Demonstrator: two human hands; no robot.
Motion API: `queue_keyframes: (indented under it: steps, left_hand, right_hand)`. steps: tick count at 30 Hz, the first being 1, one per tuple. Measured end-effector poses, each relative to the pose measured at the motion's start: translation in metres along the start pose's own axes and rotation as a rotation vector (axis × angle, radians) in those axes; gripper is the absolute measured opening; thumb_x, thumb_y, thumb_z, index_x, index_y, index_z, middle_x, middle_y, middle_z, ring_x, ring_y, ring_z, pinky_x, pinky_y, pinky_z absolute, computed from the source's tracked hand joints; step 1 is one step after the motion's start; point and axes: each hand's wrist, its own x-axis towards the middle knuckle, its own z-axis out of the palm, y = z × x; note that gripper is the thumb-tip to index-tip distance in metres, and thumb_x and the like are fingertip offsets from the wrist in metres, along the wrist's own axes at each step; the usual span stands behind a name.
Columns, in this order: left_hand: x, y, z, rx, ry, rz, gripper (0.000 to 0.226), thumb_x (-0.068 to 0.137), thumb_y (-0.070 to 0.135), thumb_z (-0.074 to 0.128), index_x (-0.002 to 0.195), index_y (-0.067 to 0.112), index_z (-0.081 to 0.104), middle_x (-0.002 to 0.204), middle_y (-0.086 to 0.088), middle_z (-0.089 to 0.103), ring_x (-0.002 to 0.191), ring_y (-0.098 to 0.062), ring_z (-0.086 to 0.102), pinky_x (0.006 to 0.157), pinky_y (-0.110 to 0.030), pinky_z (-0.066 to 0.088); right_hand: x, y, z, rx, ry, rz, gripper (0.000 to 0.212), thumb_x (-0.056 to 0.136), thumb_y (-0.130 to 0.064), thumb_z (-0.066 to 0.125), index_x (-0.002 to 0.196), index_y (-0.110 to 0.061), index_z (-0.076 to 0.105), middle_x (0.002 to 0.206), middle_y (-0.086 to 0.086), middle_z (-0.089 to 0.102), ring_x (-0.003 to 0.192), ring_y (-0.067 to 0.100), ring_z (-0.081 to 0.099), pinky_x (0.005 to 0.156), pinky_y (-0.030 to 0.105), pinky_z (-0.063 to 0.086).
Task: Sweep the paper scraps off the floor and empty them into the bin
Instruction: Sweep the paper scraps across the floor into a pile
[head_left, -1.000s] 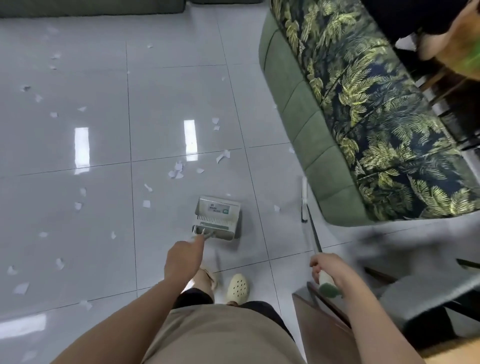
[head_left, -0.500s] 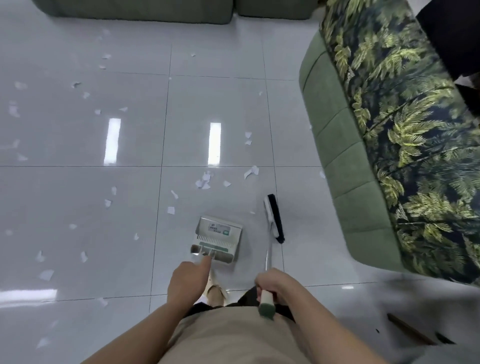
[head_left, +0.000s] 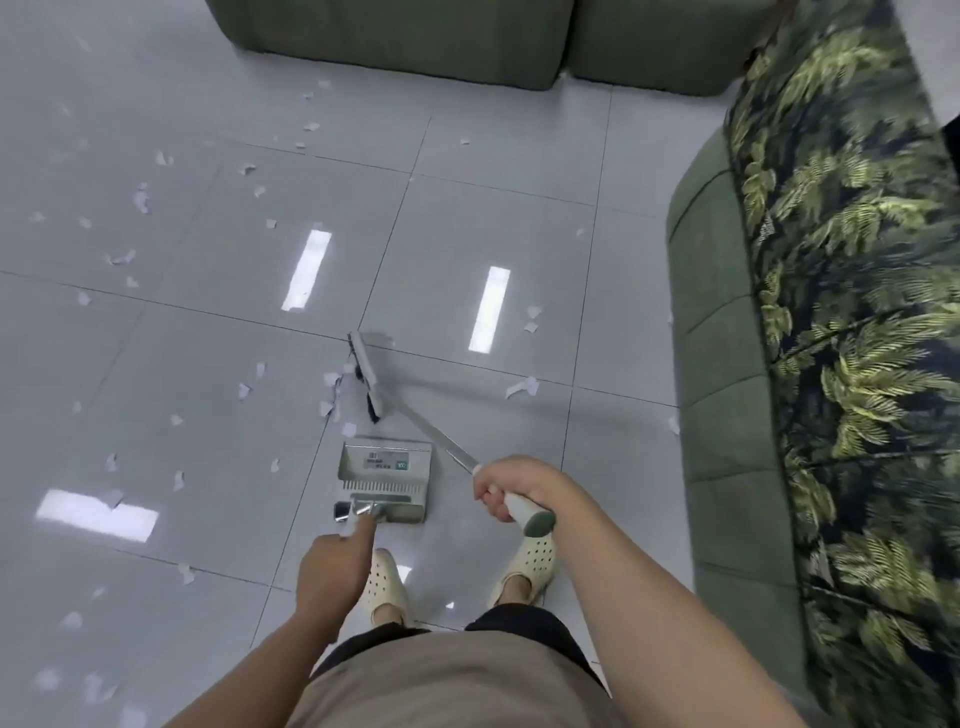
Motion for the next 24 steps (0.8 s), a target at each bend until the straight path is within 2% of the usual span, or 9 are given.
queue_keyframes:
  steps: [3,6,10,13,17,21,23,24]
  left_hand:
    - [-0.011,0.029,0.038,-0.007,-0.006,0.023,0.061,0.075,0.068,0.047,0.056,0.010,0.042,0.052,-0.008,0.048,0.053,-0.026,0.046,0.057,-0.037,0.042]
    - [-0.018,0.061,0.073,0.010,-0.048,0.070,0.056,0.085,0.055,0.049,0.054,0.009,0.044,0.056,-0.012,0.054,0.057,-0.029,0.048,0.060,-0.038,0.044]
    - [-0.026,0.100,0.111,0.067,-0.092,0.135,0.057,0.092,0.050,0.048,0.053,0.008,0.047,0.057,-0.015,0.059,0.065,-0.035,0.058,0.063,-0.039,0.050]
    - [-0.031,0.121,0.139,0.189,-0.133,0.217,0.062,0.099,0.055,0.042,0.058,0.009,0.049,0.063,-0.016,0.060,0.067,-0.038,0.064,0.069,-0.042,0.055]
    - [-0.038,0.141,0.172,0.247,-0.193,0.247,0.049,0.100,0.055,0.047,0.074,0.015,0.057,0.079,-0.009,0.061,0.076,-0.031,0.058,0.081,-0.044,0.055]
    - [-0.044,0.152,0.190,0.359,-0.259,0.306,0.047,0.100,0.054,0.047,0.077,0.014,0.058,0.080,-0.008,0.061,0.076,-0.029,0.056,0.078,-0.039,0.052]
    - [-0.046,0.155,0.194,0.409,-0.281,0.332,0.047,0.100,0.053,0.048,0.077,0.014,0.059,0.079,-0.007,0.060,0.075,-0.029,0.055,0.075,-0.038,0.051]
    - [-0.047,0.155,0.194,0.427,-0.293,0.341,0.047,0.100,0.053,0.048,0.076,0.014,0.058,0.077,-0.006,0.060,0.074,-0.028,0.055,0.072,-0.037,0.050]
  right_hand:
    - [-0.028,0.019,-0.048,-0.011,0.022,-0.037,0.011,0.081,0.003,0.052,0.089,-0.004,0.048,0.060,0.006,0.047,0.041,0.010,0.040,0.039,0.019,0.036]
    - [-0.059,0.047,-0.096,-0.045,0.139,-0.112,0.018,0.077,0.000,0.054,0.095,-0.002,0.052,0.060,0.008,0.051,0.042,0.013,0.044,0.043,0.023,0.041]
    - [-0.093,0.084,-0.156,0.041,0.299,-0.161,0.013,0.078,0.001,0.049,0.090,-0.005,0.052,0.063,0.009,0.050,0.040,0.014,0.044,0.042,0.022,0.040]
    - [-0.096,0.112,-0.196,0.080,0.422,-0.140,0.016,0.076,0.000,0.048,0.091,-0.002,0.051,0.059,0.011,0.050,0.038,0.016,0.045,0.044,0.024,0.041]
    - [-0.095,0.137,-0.238,0.062,0.543,-0.057,0.024,0.076,-0.001,0.047,0.100,0.000,0.050,0.052,0.011,0.051,0.037,0.019,0.046,0.044,0.025,0.043]
    - [-0.091,0.153,-0.269,0.012,0.611,0.020,0.029,0.077,0.006,0.046,0.105,0.009,0.052,0.053,0.012,0.053,0.043,0.023,0.049,0.049,0.028,0.045]
    - [-0.086,0.158,-0.276,-0.026,0.614,0.060,0.024,0.078,0.008,0.048,0.100,0.011,0.058,0.056,0.012,0.053,0.051,0.023,0.048,0.055,0.029,0.045]
    - [-0.085,0.157,-0.277,0.001,0.607,0.071,0.016,0.080,0.006,0.050,0.093,0.007,0.059,0.059,0.011,0.053,0.052,0.022,0.048,0.055,0.028,0.046]
